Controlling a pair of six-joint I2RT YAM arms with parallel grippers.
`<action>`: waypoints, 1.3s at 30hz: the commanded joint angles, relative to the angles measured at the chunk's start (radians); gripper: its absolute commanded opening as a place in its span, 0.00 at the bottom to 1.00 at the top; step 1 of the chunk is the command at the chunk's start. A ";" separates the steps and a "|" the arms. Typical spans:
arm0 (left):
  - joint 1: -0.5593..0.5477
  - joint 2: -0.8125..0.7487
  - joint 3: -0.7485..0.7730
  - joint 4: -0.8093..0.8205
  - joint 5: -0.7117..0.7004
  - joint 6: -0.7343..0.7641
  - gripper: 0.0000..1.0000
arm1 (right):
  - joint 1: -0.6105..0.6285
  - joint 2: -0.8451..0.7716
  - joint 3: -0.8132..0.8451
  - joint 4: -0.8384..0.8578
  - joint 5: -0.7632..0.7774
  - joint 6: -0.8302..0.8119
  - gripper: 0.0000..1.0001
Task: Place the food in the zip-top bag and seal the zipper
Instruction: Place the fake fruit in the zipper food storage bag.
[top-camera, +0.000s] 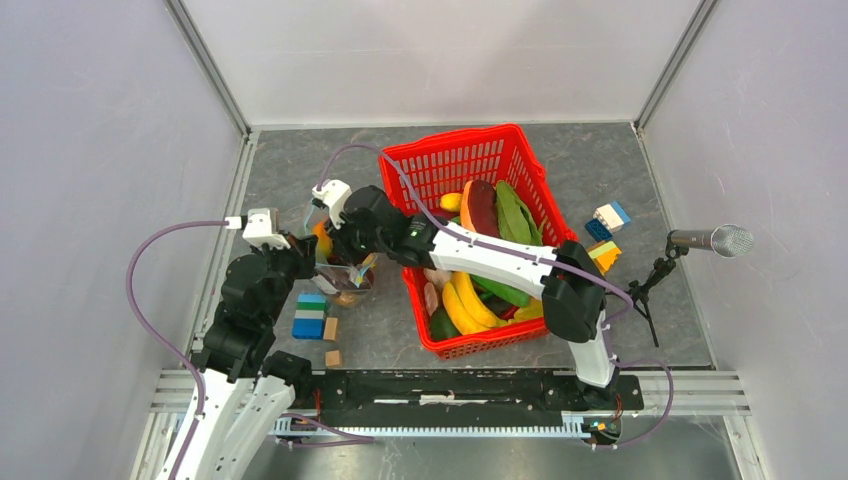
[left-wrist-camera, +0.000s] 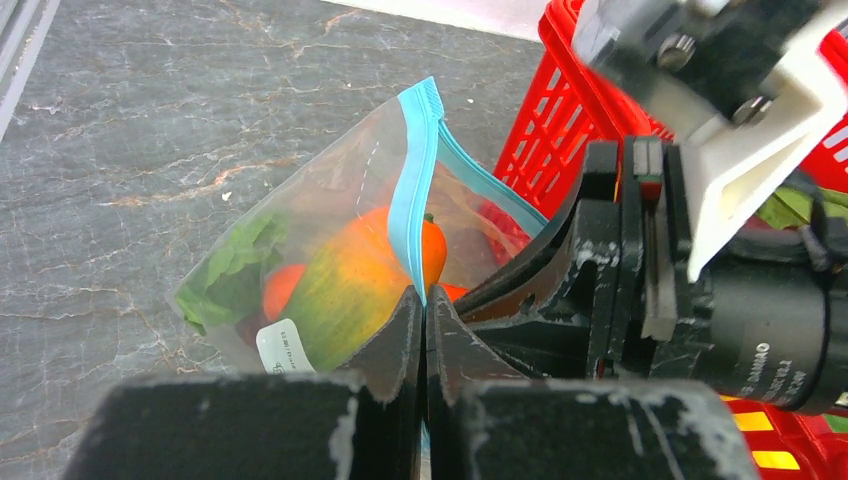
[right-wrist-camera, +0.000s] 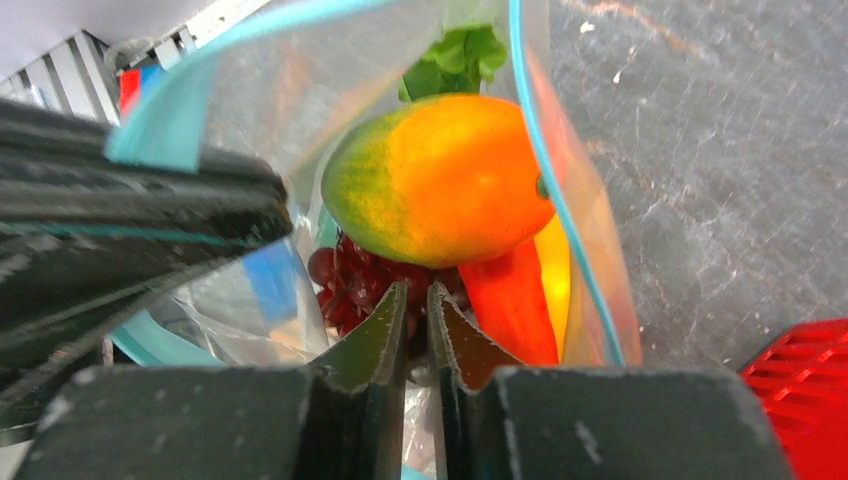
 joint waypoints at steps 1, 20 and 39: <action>0.006 -0.016 0.023 0.051 -0.003 -0.008 0.02 | -0.005 0.026 0.115 0.045 0.014 0.004 0.19; 0.006 -0.016 0.021 0.051 -0.003 -0.009 0.02 | -0.008 -0.005 0.139 0.087 -0.061 0.015 0.31; 0.008 -0.009 0.023 0.050 -0.003 -0.009 0.02 | -0.003 -0.339 -0.160 0.160 -0.001 0.034 0.48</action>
